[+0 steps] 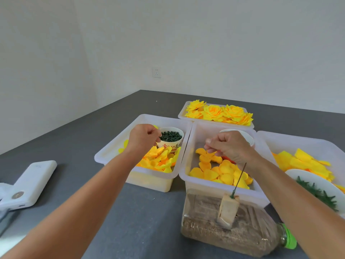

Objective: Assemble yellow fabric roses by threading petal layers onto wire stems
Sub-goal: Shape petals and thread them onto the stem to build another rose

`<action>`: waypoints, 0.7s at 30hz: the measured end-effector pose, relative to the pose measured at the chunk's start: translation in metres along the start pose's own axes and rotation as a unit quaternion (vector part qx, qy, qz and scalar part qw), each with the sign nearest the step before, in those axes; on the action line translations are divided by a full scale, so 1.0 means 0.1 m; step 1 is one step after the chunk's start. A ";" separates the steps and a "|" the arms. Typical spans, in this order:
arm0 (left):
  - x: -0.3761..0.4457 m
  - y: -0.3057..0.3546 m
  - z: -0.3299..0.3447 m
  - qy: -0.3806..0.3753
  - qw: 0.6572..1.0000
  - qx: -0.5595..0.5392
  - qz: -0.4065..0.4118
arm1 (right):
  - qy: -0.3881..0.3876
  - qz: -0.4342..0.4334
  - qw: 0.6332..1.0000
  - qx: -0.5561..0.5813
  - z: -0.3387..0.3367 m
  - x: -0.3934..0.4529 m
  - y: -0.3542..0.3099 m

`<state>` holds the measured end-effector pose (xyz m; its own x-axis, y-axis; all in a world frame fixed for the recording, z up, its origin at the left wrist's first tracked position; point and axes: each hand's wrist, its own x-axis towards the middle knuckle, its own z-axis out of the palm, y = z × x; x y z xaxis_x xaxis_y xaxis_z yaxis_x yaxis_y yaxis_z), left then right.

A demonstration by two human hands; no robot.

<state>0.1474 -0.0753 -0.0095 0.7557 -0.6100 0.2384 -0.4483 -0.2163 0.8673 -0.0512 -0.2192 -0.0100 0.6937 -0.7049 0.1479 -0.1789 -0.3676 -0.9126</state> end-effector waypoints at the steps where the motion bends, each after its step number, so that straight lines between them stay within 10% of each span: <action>1: 0.01 -0.03 0.01 -0.003 1.000 0.003 -0.003 | -0.009 0.001 1.000 0.001 0.03 0.03 0.00; 21: -0.05 -0.10 0.23 -0.015 0.996 0.077 0.035 | -0.007 0.048 0.998 0.035 -0.07 -0.16 0.09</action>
<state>0.1367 -0.0877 -0.0297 0.7058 -0.6503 0.2810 -0.5693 -0.2846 0.7713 -0.0692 -0.2157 -0.0183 0.6859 -0.7257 0.0541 -0.1961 -0.2560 -0.9466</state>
